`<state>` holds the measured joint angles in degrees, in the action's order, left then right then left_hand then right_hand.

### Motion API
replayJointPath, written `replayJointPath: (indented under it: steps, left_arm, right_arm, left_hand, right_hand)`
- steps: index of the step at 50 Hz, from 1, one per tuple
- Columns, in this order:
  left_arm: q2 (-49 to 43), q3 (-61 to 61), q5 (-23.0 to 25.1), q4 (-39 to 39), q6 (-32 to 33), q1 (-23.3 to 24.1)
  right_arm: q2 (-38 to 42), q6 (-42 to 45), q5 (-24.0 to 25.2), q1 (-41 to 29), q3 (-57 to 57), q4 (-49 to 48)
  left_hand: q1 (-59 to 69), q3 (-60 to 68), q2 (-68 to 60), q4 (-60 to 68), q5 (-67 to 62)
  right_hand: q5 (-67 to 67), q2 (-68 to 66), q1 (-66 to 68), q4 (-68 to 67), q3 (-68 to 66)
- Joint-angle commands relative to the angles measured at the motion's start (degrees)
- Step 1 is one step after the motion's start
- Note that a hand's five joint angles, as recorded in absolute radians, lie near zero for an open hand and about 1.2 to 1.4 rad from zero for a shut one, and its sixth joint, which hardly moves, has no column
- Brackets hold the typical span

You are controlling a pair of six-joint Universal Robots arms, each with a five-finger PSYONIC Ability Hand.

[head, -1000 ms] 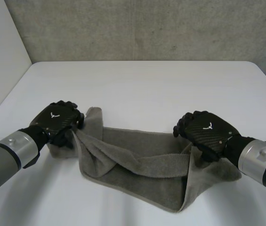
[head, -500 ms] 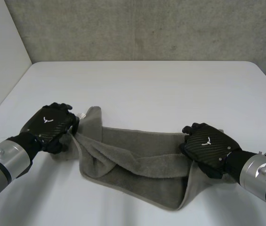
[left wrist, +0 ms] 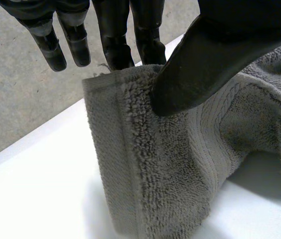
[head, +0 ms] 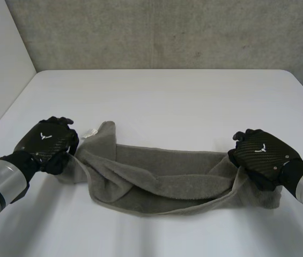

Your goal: Fold the towel.

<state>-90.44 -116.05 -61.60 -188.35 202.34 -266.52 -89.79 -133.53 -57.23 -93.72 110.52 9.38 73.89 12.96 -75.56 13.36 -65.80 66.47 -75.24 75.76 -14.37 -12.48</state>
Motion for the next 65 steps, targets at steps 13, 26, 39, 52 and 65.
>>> replayJointPath:
  steps: [13,26,39,52,65]
  left_arm:
    - [-11.9,18.0,4.6,0.3,-1.2,0.5]
    - [-16.5,54.5,-8.5,-1.9,-23.5,3.5]
    - [-9.1,34.5,1.4,-13.4,-30.4,0.0]
    - [-1.8,13.1,8.9,-12.9,-21.1,-6.6]
    - [12.4,10.8,14.9,-7.6,-26.6,-16.2]
  right_arm:
    - [9.8,-7.4,-0.3,-2.1,-20.7,1.0]
    - [14.6,-39.8,-9.2,-1.8,-61.0,-5.0]
    - [9.1,-32.7,-3.5,-0.9,-35.2,-12.0]
    - [-1.6,-27.0,3.7,6.6,-16.7,-11.4]
    - [-13.3,-37.0,9.0,10.6,-19.5,-4.3]
  left_hand:
    - [6.1,-3.0,-4.4,-3.4,-4.2]
    - [6.1,-3.0,-4.4,-3.4,-4.2]
    - [6.1,-3.0,-4.4,-3.4,-4.2]
    - [6.1,-3.0,-4.4,-3.4,-4.2]
    - [6.1,-3.0,-4.4,-3.4,-4.2]
  right_hand:
    - [3.5,-4.8,4.2,4.4,2.5]
    - [3.5,-4.8,4.2,4.4,2.5]
    - [3.5,-4.8,4.2,4.4,2.5]
    - [3.5,-4.8,4.2,4.4,2.5]
    - [3.5,-4.8,4.2,4.4,2.5]
